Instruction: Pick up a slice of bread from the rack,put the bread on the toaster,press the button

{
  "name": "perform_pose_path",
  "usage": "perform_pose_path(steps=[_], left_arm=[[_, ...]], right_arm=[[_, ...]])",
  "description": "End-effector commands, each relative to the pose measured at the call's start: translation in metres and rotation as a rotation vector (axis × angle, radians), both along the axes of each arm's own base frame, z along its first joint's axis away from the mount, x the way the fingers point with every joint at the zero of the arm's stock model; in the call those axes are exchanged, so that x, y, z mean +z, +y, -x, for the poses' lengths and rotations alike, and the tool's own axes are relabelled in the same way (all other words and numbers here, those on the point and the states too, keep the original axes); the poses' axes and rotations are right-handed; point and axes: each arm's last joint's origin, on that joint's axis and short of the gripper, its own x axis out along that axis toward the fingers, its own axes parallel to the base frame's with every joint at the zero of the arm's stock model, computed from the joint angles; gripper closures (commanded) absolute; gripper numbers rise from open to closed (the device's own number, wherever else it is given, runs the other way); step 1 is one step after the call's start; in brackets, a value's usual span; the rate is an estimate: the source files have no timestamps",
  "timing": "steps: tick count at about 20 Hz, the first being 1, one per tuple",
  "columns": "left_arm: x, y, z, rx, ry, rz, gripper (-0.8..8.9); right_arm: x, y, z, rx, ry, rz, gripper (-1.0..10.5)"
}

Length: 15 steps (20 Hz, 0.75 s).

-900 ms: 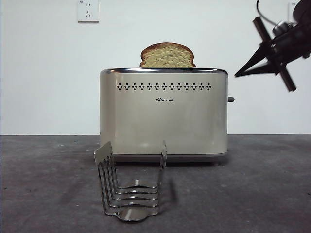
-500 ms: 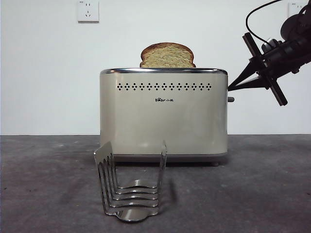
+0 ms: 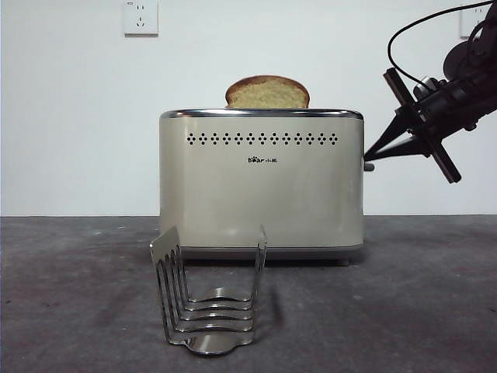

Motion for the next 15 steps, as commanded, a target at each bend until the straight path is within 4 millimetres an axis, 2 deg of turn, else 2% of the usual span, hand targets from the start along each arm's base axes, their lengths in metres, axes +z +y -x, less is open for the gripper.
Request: perform_pose_path(steps=[1, 15], left_arm=[[-0.002, -0.001, -0.001, 0.011, 0.007, -0.001, 8.19], [-0.002, -0.001, -0.002, 0.012, 0.008, -0.002, 8.19]], right_arm=[[-0.013, 0.0, 0.001, 0.002, 0.024, 0.065, 9.5], [-0.041, 0.0, -0.003, 0.004, 0.102, 0.093, 9.5]])
